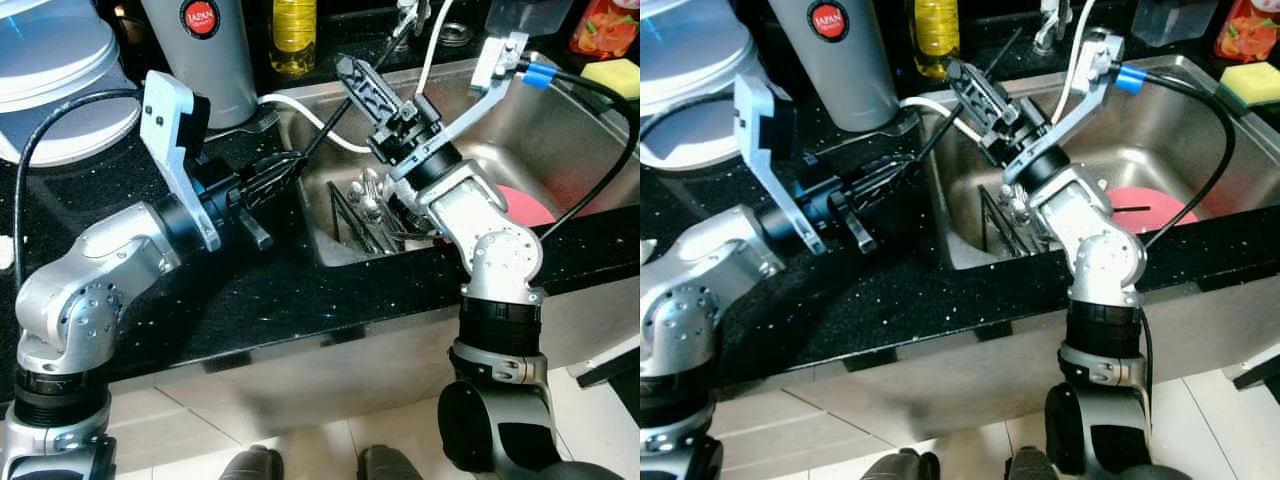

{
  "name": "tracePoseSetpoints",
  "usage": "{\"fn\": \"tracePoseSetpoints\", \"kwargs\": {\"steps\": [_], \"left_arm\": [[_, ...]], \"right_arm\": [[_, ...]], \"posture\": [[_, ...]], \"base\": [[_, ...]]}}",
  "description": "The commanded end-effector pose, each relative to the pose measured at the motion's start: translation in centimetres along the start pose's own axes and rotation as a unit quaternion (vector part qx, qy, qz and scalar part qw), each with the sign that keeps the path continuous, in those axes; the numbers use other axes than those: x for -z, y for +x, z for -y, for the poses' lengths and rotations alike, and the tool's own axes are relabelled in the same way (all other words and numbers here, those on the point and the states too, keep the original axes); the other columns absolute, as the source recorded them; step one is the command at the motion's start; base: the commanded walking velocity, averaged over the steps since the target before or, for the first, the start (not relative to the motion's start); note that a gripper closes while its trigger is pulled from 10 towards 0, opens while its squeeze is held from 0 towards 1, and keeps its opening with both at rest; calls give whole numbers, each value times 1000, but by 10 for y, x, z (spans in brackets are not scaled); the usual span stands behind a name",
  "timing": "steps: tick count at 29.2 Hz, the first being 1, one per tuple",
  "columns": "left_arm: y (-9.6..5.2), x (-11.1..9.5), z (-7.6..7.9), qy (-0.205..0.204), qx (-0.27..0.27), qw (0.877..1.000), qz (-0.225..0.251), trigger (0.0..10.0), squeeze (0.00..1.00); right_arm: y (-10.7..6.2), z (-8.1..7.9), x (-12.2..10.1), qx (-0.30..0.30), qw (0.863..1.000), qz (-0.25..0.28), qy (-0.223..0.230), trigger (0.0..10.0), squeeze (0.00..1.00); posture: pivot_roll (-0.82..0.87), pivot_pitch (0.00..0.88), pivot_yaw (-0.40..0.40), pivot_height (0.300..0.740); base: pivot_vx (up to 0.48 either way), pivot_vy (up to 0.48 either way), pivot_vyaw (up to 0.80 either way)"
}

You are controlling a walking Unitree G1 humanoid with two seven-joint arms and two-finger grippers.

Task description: Kitchen organization

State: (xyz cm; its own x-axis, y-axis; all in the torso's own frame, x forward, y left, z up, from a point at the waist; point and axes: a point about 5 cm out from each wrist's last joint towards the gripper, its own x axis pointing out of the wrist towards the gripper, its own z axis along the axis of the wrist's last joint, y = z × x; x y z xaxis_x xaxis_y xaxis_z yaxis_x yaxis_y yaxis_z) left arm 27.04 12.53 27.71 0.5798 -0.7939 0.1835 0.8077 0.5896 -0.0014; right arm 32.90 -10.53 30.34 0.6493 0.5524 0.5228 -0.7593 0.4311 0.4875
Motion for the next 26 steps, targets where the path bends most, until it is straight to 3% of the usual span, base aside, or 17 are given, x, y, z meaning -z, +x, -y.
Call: {"fn": "tracePoseSetpoints", "kwargs": {"steps": [1,5,6,19,20,21,22,23,24,25,26], "left_arm": [[1,6,-4,12,-19,1000,-7,10000,0],[7,8,-5,28,-30,999,-8,10000,0],[12,8,-7,25,-41,999,-1,10000,1000],[20,4,-8,40,-41,998,9,10000,1000],[19,2,-10,41,-52,998,15,10000,0],[17,-2,-13,43,-68,997,23,10000,0],[17,-2,-13,43,-68,997,23,10000,0],[15,-4,-16,45,-78,996,28,10000,0],[12,-7,-19,43,-92,994,37,10000,0],[12,-7,-19,43,-92,994,37,10000,0],[9,-9,-21,42,-101,993,43,10000,0]], "right_arm": [[0,-1,0,-2,1000,2,22,0,0],[0,0,-1,-2,999,3,35,0,0],[0,0,-1,-1,999,1,38,0,0],[0,3,-1,11,999,-2,44,0,0],[0,8,-3,35,999,0,13,2471,0],[0,19,-9,83,996,15,-38,10000,0],[0,19,-9,83,996,15,-38,10000,0],[0,26,-14,114,990,27,-76,10000,0],[-3,39,-30,173,973,65,-138,10000,0],[-3,39,-30,173,973,65,-138,10000,0],[-7,48,-44,218,954,102,-180,10000,0]], "posture": [[11,109,60,740],[11,109,59,740],[10,108,59,740],[7,107,63,740],[7,108,63,740],[6,108,64,740],[6,108,64,740],[7,108,64,740],[13,106,60,740],[13,106,60,740],[13,106,60,740]], "base": [[0,0,0],[0,0,0],[0,0,0],[0,0,0],[0,0,0],[0,0,0],[0,0,0],[0,0,0],[0,0,0],[0,0,0],[0,0,0]]}}
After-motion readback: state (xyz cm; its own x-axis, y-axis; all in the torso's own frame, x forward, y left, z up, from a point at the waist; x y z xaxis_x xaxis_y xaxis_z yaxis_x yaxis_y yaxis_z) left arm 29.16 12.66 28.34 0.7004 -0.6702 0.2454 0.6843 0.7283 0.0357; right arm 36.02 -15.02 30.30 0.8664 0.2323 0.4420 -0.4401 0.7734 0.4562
